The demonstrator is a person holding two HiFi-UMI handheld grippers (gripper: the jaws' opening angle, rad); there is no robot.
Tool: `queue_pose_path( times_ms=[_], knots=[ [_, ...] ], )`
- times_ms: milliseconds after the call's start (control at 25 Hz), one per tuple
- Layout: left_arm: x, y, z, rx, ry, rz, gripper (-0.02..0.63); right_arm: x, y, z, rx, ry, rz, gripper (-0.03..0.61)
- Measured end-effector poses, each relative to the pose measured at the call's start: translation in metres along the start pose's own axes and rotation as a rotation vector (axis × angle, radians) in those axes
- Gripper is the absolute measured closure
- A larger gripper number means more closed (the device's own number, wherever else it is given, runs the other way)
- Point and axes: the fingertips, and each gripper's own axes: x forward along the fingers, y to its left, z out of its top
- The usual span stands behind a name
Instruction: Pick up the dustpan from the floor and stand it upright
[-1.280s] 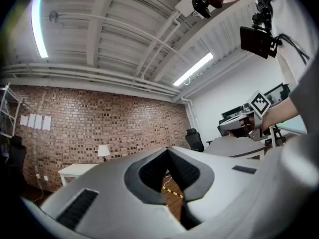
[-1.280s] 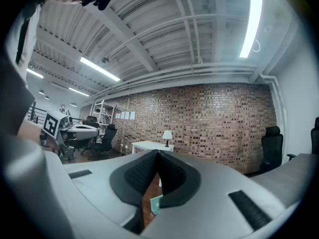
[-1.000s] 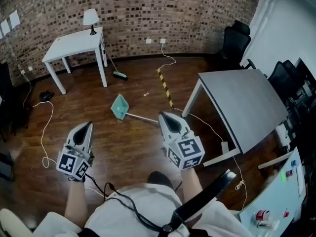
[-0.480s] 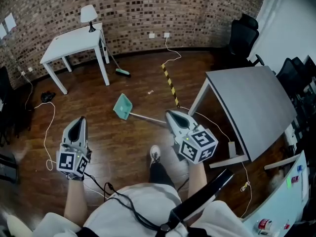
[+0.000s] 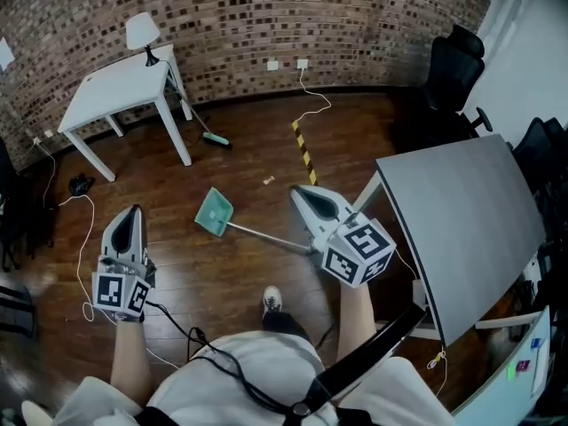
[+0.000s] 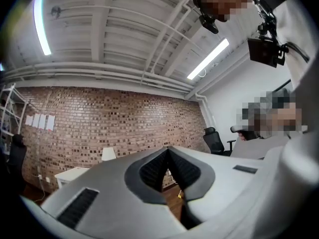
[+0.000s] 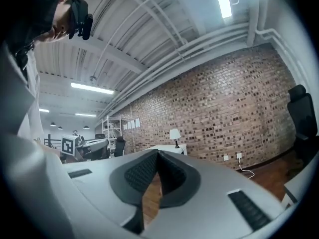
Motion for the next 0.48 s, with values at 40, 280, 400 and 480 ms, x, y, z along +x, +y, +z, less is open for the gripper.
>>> queue_pose_path(
  times_ms=[40, 280, 400, 480],
  knots=[
    [0.015, -0.001, -0.004, -0.001, 0.008, 0.0, 0.621, 0.009, -0.013, 0.005, -0.003, -0.001, 0.003, 0.581],
    [0.073, 0.001, -0.013, -0.014, 0.031, 0.003, 0.621, 0.052, -0.049, 0.024, -0.074, -0.042, 0.089, 0.577],
    [0.084, 0.015, -0.024, -0.027, 0.052, 0.027, 0.621, 0.066, -0.052, 0.029, -0.074, -0.083, 0.119, 0.577],
    [0.092, 0.025, -0.029, -0.031, 0.056, 0.037, 0.623, 0.076, -0.06, 0.031, -0.068, -0.105, 0.096, 0.577]
  ],
)
